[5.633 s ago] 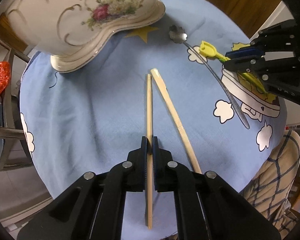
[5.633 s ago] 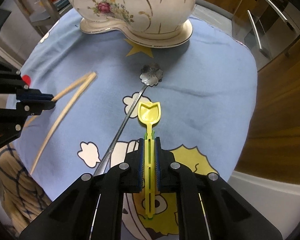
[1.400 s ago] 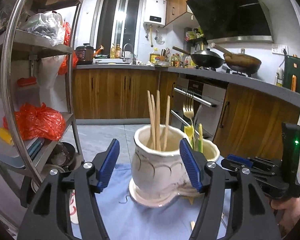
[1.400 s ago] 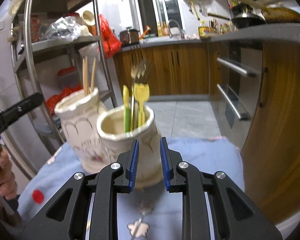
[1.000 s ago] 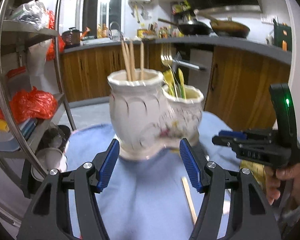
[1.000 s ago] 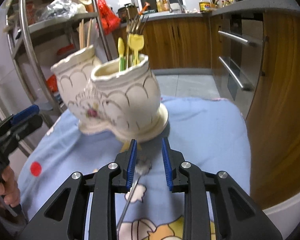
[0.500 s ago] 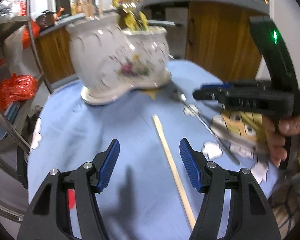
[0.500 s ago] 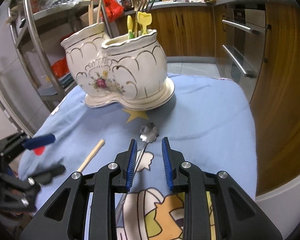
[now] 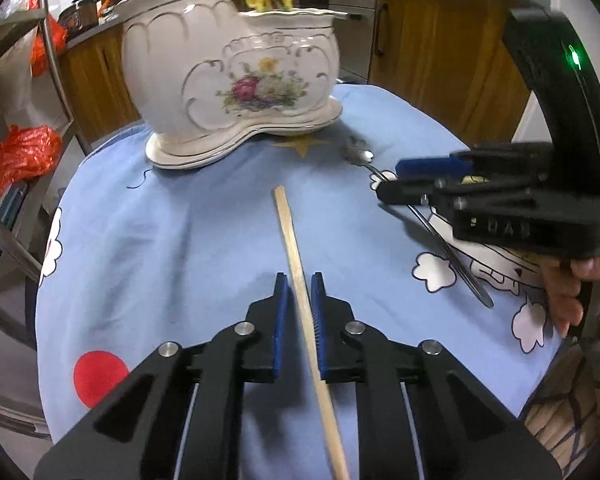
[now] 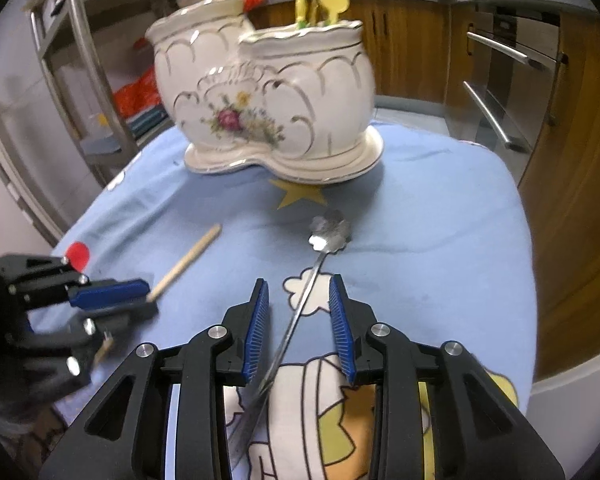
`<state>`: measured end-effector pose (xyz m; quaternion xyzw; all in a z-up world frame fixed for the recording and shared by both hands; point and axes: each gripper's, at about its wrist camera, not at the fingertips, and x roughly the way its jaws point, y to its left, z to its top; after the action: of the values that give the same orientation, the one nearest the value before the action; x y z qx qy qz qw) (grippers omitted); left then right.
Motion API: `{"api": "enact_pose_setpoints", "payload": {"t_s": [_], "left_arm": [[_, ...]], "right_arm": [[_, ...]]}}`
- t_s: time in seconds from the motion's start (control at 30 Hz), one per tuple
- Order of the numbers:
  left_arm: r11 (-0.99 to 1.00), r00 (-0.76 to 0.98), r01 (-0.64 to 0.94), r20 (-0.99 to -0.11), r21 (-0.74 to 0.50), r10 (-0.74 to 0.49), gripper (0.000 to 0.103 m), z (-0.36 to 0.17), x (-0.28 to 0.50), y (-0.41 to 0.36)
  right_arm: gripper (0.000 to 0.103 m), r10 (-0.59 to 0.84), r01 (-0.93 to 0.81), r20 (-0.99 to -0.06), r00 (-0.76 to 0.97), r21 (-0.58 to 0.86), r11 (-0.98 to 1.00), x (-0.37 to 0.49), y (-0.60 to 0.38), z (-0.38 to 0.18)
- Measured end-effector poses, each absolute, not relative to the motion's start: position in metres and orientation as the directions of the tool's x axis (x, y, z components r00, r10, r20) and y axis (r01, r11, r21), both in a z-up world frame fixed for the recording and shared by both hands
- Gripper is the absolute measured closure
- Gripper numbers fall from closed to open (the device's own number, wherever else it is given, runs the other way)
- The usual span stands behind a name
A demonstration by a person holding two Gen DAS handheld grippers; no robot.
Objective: Organize utensils
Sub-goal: 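Grasp last chopstick with left tool while right tool grasps the flower-handled spoon, then lift chopstick over tall holder with left tool while right tool carries spoon over short holder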
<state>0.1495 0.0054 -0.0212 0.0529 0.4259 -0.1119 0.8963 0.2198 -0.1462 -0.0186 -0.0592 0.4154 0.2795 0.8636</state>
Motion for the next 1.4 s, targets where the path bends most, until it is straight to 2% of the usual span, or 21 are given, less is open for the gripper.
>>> {"api": "enact_pose_setpoints", "payload": {"t_s": [0.1, 0.17, 0.3, 0.47, 0.63, 0.87, 1.03, 1.2, 1.4], "left_arm": [[0.976, 0.618, 0.217, -0.776, 0.015, -0.126, 0.095, -0.021, 0.152, 0.011], [0.979, 0.63, 0.189, -0.774, 0.071, -0.065, 0.095, -0.02, 0.153, 0.014], [0.977, 0.596, 0.188, -0.802, 0.097, -0.036, 0.095, -0.016, 0.164, 0.016], [0.961, 0.53, 0.221, -0.847, 0.166, 0.024, 0.095, -0.011, 0.173, 0.013], [0.945, 0.438, 0.258, -0.896, 0.202, 0.072, 0.095, -0.007, 0.183, 0.02], [0.958, 0.283, 0.278, -0.959, 0.071, -0.011, 0.095, -0.001, 0.2, 0.038], [0.949, 0.205, 0.306, -0.979, 0.073, 0.01, 0.095, -0.001, 0.209, 0.037], [0.945, 0.177, 0.315, -0.984, 0.086, 0.03, 0.096, 0.0, 0.214, 0.03], [0.955, 0.25, 0.286, -0.968, 0.081, 0.007, 0.097, 0.005, 0.206, 0.03]], "right_arm": [[0.071, 0.419, -0.528, -0.757, 0.501, 0.116, 0.841, 0.219, -0.143, -0.019], [0.076, 0.402, -0.518, -0.76, 0.511, 0.101, 0.85, 0.219, -0.143, -0.02], [0.08, 0.389, -0.536, -0.784, 0.485, 0.086, 0.84, 0.222, -0.141, -0.018], [0.092, 0.346, -0.578, -0.857, 0.383, 0.071, 0.813, 0.235, -0.137, -0.012], [0.095, 0.299, -0.612, -0.917, 0.265, 0.08, 0.787, 0.244, -0.138, -0.009], [0.095, 0.199, -0.62, -0.971, 0.135, 0.074, 0.781, 0.257, -0.127, -0.008], [0.095, 0.108, -0.621, -0.988, 0.107, 0.019, 0.784, 0.263, -0.11, -0.008], [0.096, 0.109, -0.605, -0.987, 0.116, 0.017, 0.796, 0.26, -0.113, -0.008], [0.099, 0.154, -0.593, -0.973, 0.171, 0.023, 0.805, 0.25, -0.123, -0.006]]}}
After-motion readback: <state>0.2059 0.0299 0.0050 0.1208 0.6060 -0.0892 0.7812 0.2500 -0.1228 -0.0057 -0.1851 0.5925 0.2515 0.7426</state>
